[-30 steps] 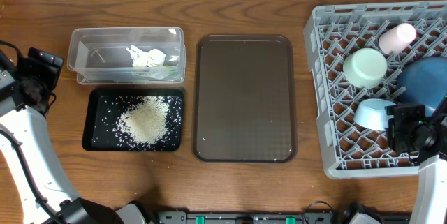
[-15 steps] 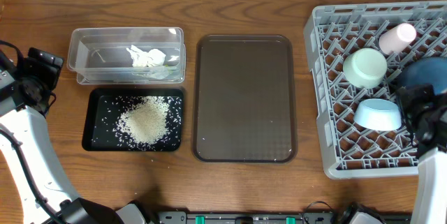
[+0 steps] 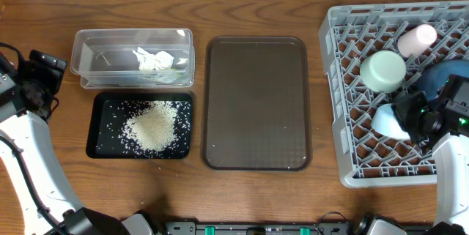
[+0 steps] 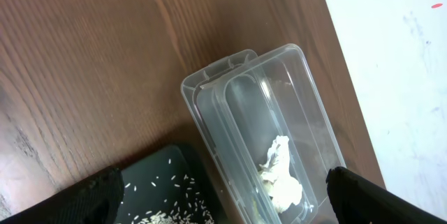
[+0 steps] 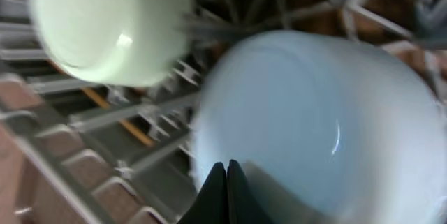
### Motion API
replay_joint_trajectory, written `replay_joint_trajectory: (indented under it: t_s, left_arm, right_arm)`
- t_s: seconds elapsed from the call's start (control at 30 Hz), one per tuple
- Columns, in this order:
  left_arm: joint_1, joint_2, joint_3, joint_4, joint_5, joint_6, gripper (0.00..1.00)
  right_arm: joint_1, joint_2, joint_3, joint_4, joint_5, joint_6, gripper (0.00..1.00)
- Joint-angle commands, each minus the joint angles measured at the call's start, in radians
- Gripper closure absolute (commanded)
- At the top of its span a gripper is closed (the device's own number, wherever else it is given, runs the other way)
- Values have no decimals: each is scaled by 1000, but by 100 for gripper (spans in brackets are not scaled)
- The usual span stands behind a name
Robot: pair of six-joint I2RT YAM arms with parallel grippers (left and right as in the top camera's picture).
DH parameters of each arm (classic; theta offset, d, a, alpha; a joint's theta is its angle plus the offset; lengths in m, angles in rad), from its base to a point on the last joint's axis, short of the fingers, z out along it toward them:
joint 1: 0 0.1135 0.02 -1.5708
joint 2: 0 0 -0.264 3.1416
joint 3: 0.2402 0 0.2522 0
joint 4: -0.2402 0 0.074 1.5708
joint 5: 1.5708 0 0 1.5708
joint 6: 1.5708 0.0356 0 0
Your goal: Sort waste into correct bins and load items into the dishwasher rack
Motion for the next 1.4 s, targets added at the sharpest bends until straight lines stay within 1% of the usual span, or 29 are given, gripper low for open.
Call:
replay_joint_trajectory:
  t_s: [0.0,0.2,0.33,0.4,0.5,0.53,0.57,0.63,0.67,0.77,0.93,0.97,1.0,1.03,1.2,1.37]
  left_arm:
    - [3,3,-2,0,-13,-1,5]
    - [3,3,-2,0,-13,-1,5]
    - [3,3,-2,0,-13,-1,5]
    - [3,3,-2,0,-13,-1,5]
    - [3,3,-2,0,-13,-1,5]
    - [3,3,-2,0,-13,-1,5]
    - [3,3,-2,0,-13,-1,5]
    - [3,3,-2,0,-13,-1,5]
    - [3,3,-2,0,-13,-1,5]
    - [3,3,-2,0,-13,-1,5]
    - [3,3,-2,0,-13,-1,5]
    - [3,3,-2,0,-13,-1,5]
    - [3,3,-2,0,-13,-1,5]
    - [3,3,-2,0,-13,-1,5]
    - [3,3,-2,0,-13,-1,5]
    - [3,3,-2,0,-13,-1,5]
  right_arm:
    - [1,-16,51,-68,84,-25,99]
    - [1,-16,134,-264,200,-25,99]
    - [2,-25,174,-345,175,-26,99]
    - [2,-45,195,-372,133,-60,99]
    - [2,-101,220,-393,-5,-160,99]
    - [3,-123,221,-392,-67,-208,99]
    - [4,-150,221,-392,-154,-285,98]
    - [4,-201,221,-417,-301,-426,91]
    - [4,-232,221,-454,-330,-465,89]
    - [4,-302,217,-556,-325,-528,86]
    - [4,-475,175,-716,-325,-610,85]
    - [4,-520,159,-725,-325,-616,78]
    - [4,-564,143,-725,-325,-616,63]
    - [4,-600,131,-723,-325,-615,1]
    - [4,-737,114,-713,-325,-615,1]
    - [4,-780,114,-719,-325,-608,1]
